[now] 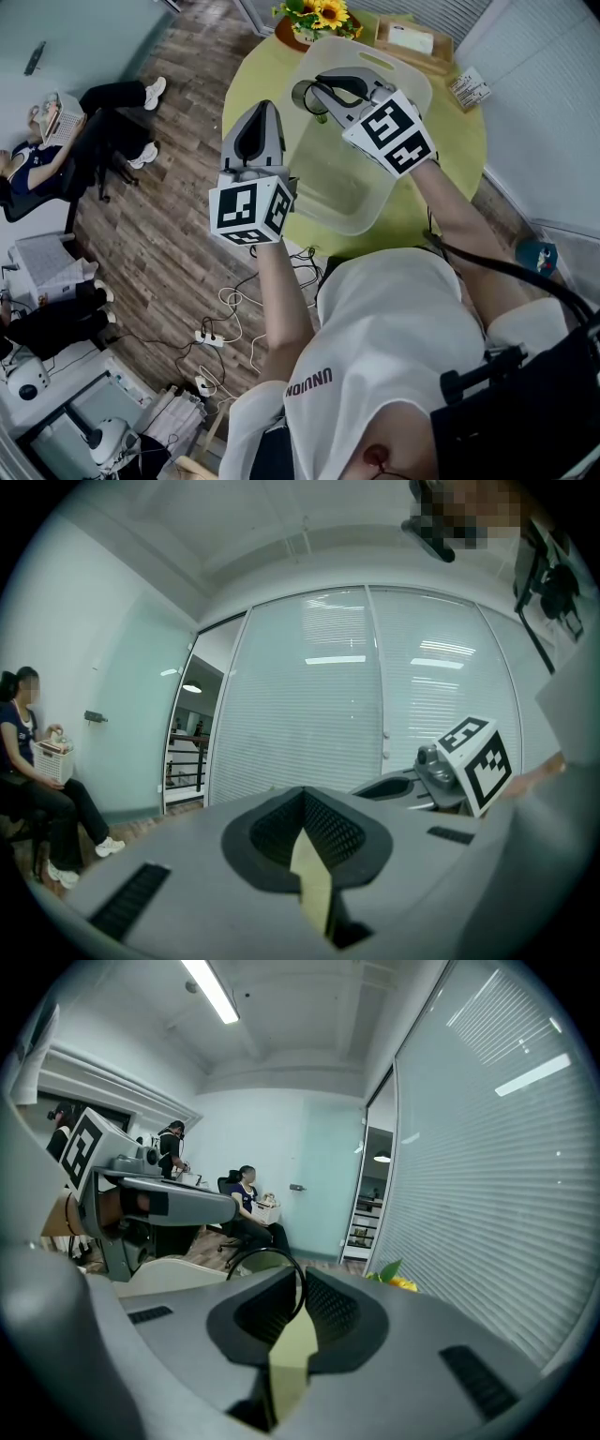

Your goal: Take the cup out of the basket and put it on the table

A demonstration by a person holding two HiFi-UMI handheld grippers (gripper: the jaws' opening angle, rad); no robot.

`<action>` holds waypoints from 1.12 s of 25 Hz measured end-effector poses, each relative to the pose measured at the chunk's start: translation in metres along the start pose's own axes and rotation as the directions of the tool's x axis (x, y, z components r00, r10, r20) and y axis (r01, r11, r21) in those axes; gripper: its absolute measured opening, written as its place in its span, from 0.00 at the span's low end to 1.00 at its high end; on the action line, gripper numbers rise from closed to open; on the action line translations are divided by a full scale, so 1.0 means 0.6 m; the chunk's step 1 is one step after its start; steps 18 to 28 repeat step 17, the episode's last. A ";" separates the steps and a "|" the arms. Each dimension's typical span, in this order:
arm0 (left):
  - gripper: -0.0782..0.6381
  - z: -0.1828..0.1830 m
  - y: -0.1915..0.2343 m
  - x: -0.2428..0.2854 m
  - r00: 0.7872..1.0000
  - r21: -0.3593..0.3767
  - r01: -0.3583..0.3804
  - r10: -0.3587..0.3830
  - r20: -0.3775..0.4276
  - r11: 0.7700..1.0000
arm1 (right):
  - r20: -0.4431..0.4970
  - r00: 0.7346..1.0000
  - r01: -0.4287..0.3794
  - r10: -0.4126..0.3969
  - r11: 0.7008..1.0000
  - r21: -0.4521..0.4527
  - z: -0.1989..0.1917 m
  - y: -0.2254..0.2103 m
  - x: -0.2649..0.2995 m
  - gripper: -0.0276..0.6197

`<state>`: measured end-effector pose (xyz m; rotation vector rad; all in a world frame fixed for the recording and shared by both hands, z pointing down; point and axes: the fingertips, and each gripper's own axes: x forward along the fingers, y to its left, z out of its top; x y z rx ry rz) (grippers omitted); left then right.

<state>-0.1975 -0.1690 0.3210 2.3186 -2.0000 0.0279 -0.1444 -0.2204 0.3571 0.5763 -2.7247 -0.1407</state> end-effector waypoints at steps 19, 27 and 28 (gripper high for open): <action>0.13 -0.001 -0.003 0.003 1.000 -0.003 0.005 -0.005 -0.002 1.000 | 0.007 1.000 0.005 -0.005 1.000 -0.006 0.003 -0.003 -0.002 0.11; 0.13 -0.001 -0.003 0.003 1.000 -0.003 0.005 -0.005 -0.002 1.000 | 0.007 1.000 0.005 -0.005 1.000 -0.006 0.003 -0.003 -0.002 0.11; 0.13 -0.001 -0.003 0.003 1.000 -0.003 0.005 -0.005 -0.002 1.000 | 0.007 1.000 0.005 -0.005 1.000 -0.006 0.003 -0.003 -0.002 0.11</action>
